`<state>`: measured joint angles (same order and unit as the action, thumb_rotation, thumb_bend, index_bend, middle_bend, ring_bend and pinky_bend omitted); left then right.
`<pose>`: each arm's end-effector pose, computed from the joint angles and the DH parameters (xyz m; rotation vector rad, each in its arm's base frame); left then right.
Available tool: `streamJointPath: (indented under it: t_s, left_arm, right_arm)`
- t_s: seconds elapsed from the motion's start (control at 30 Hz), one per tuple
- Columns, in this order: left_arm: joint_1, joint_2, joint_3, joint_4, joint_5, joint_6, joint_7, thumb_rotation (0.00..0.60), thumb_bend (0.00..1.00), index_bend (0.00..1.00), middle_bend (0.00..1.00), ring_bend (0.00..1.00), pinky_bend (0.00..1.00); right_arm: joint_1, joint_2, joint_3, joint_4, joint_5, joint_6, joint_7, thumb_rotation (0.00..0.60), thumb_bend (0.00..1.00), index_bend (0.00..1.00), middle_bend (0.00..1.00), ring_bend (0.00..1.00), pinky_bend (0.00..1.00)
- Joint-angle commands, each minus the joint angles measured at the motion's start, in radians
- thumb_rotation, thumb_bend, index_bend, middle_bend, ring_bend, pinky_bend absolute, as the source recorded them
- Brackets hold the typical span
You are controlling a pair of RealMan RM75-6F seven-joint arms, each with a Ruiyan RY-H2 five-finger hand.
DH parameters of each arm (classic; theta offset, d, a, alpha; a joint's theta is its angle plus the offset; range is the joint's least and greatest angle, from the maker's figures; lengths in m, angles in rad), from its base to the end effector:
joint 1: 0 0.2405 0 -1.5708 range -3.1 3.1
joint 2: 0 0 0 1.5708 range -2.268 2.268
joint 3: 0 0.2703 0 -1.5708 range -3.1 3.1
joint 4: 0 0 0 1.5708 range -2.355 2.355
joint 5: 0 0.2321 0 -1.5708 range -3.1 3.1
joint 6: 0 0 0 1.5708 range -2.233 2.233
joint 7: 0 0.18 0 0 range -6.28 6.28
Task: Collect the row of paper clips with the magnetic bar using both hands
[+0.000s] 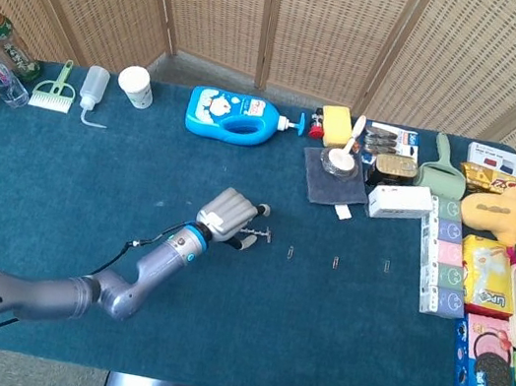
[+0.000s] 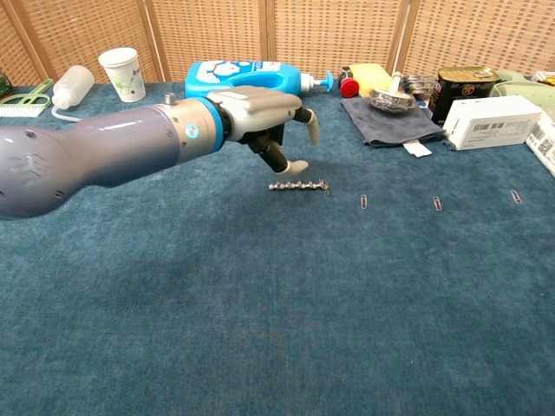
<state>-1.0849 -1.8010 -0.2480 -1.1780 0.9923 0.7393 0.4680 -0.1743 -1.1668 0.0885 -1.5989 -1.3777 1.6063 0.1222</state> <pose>-0.0300 0.4315 -0.1372 -2.1278 -0.7467 -0.8845 -0.3856 -0.1310 0.1646 0.9812 -1.0547 0.8510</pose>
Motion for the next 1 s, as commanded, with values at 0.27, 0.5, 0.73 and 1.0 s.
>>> streamJointPath:
  t_s: [0.27, 0.5, 0.73, 1.0]
  left_arm:
    - [0.069, 0.158, 0.020, -0.223, -0.001, 0.065, -0.026, 0.311, 0.32, 0.13, 0.67, 0.71, 1.00]
    - [0.192, 0.359, 0.064, -0.444, 0.073, 0.163, -0.115, 0.304, 0.32, 0.18, 0.56, 0.57, 0.97]
    - [0.342, 0.532, 0.138, -0.597, 0.180, 0.302, -0.201, 0.303, 0.32, 0.32, 0.53, 0.53, 0.93]
    - [0.521, 0.652, 0.239, -0.662, 0.315, 0.473, -0.305, 0.302, 0.32, 0.36, 0.53, 0.53, 0.92]
  right_arm:
    - [0.011, 0.021, 0.007, -0.033, -0.012, 0.001, -0.021, 0.600, 0.39, 0.01, 0.05, 0.00, 0.10]
    - [0.052, 0.045, 0.014, -0.055, -0.039, -0.039, -0.030, 0.600, 0.39, 0.01, 0.05, 0.00, 0.10]
    - [0.096, 0.076, 0.021, -0.078, -0.066, -0.084, 0.000, 0.600, 0.39, 0.01, 0.05, 0.00, 0.10]
    - [0.155, 0.102, 0.028, -0.110, -0.092, -0.137, -0.018, 0.600, 0.39, 0.01, 0.05, 0.00, 0.10]
